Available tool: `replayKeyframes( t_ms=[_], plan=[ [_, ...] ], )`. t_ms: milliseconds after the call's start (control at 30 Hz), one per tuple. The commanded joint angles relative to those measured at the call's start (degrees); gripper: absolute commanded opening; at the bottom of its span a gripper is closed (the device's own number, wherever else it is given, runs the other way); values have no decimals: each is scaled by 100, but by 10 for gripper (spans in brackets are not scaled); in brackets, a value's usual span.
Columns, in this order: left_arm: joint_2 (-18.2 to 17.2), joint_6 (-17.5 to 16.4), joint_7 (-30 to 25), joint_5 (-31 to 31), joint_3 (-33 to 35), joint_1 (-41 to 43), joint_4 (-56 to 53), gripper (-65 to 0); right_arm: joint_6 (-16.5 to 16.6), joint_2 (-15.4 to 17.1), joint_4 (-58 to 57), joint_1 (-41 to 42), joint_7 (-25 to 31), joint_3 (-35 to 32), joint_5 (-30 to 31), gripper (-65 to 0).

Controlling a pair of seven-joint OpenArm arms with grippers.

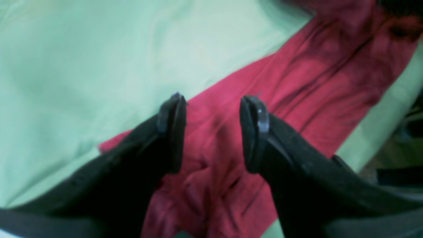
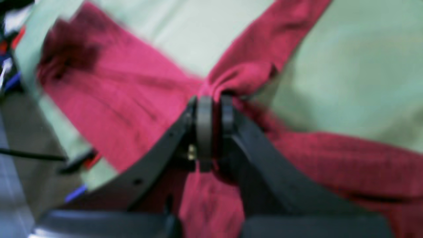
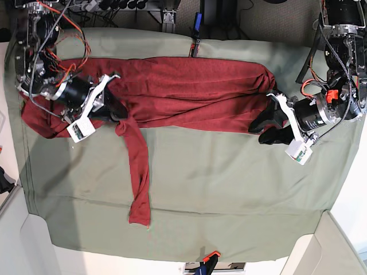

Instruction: Fold the T-shirt properly

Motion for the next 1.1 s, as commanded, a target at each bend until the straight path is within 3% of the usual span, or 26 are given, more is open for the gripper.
replayKeyframes(
  t_ms=[0, 200, 300, 367, 467, 600, 700, 1067],
  plan=[
    [-20, -49, -131, -160, -39, -81, 85, -351, 44, 98, 295, -116, 149, 31, 131, -650],
    [407, -49, -511, -39, -13, -116, 81, -351, 33, 227, 872, -739, 175, 31, -256, -650],
    [610, -49, -579, 131, 164, -306, 70, -350, -116, 225, 872, -699, 179, 70, -437, -326],
    [739, -49, -577, 258, 380, -481, 61, -350, -118, 225, 874, -699, 181, 199, -459, -223],
    [874, -49, -599, 424, 769, -761, -68, -350, -138, 225, 874, -702, 310, 667, -490, -221],
    [942, -49, -640, 560, 1217, -977, -363, -350, -566, 227, 868, -699, 540, 1578, -986, -221],
    [957, -49, -647, 560, 1432, -1088, -535, -350, -713, 234, 793, -684, 785, 2092, -1080, -221],
    [1259, -49, -658, 916, 1445, -1123, -643, -341, -708, 291, -1572, 682, 1056, 2100, -1528, -221]
  ],
)
